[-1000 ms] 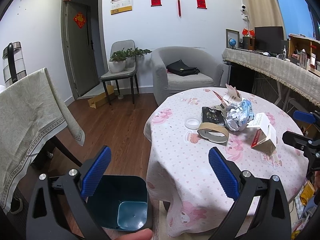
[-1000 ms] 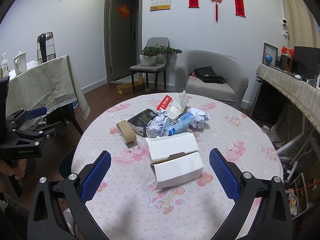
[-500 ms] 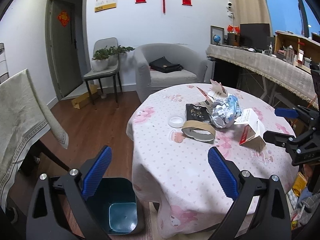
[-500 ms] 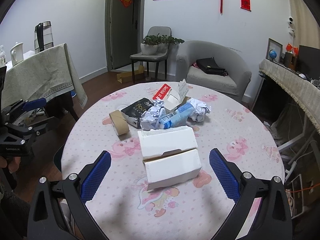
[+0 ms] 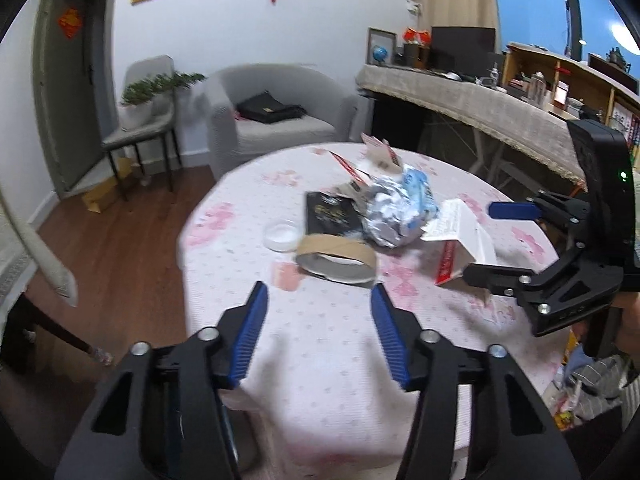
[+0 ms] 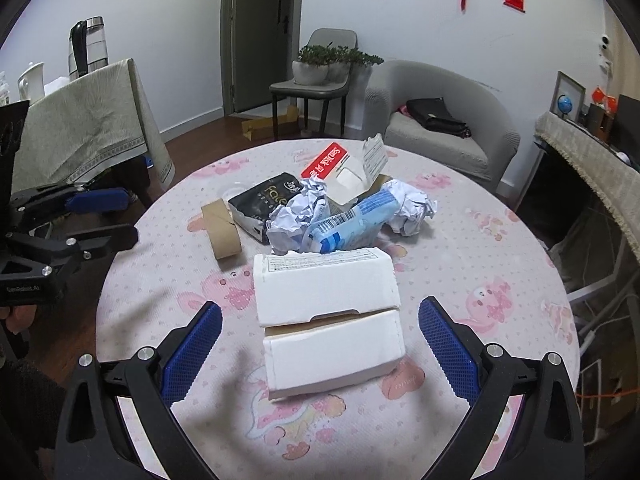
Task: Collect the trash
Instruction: 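Grasp the white cardboard box with the right tool while the left tool grasps the brown tape roll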
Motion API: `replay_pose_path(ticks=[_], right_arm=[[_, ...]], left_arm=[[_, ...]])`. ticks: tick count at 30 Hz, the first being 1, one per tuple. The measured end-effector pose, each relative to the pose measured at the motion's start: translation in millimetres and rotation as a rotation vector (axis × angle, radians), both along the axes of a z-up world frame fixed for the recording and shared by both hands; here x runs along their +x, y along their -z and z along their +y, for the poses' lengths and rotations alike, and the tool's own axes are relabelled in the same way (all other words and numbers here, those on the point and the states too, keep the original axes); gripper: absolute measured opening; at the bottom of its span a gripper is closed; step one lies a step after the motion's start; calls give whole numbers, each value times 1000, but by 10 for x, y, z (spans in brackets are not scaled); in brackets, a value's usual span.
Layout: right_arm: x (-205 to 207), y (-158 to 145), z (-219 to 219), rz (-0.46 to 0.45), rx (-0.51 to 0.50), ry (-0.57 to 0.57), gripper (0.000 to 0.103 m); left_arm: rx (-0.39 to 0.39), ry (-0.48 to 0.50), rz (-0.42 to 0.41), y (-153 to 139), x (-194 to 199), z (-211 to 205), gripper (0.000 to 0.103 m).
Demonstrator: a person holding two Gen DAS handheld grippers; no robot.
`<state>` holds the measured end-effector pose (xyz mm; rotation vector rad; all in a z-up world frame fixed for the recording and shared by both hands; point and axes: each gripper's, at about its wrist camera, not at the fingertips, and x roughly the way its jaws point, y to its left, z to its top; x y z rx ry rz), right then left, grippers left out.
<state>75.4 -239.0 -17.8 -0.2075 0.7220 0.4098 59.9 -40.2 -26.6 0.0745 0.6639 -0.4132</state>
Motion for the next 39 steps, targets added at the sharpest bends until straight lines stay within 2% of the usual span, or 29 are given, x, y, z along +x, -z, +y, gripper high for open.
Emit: replay_pose_path(ticks=[3, 8, 9, 10, 12, 16, 30, 35, 39], right_arm=[[49, 20, 26, 10, -13, -10, 99], [123, 48, 41, 19, -30, -14, 99], [135, 55, 37, 21, -29, -14, 99], [149, 59, 27, 23, -27, -14, 99], [172, 70, 20, 27, -26, -14, 99], [213, 93, 26, 36, -31, -21, 99], [351, 153, 31, 69, -33, -55, 99], [378, 172, 38, 92, -43, -76, 79], [392, 153, 40, 105, -35, -81, 76]], left_arm=[[-14, 38, 35, 47, 75, -57, 46], [-51, 56, 67, 79, 192, -99, 44], [-39, 47, 60, 81, 210, -103, 46], [-17, 36, 50, 83, 230, -110, 57], [-20, 39, 52, 84, 256, -99, 71], [-1, 61, 38, 88, 287, -122, 83], [40, 88, 55, 188, 612, -264, 83], [46, 108, 66, 227, 684, -327, 82], [59, 120, 79, 274, 737, -356, 71]])
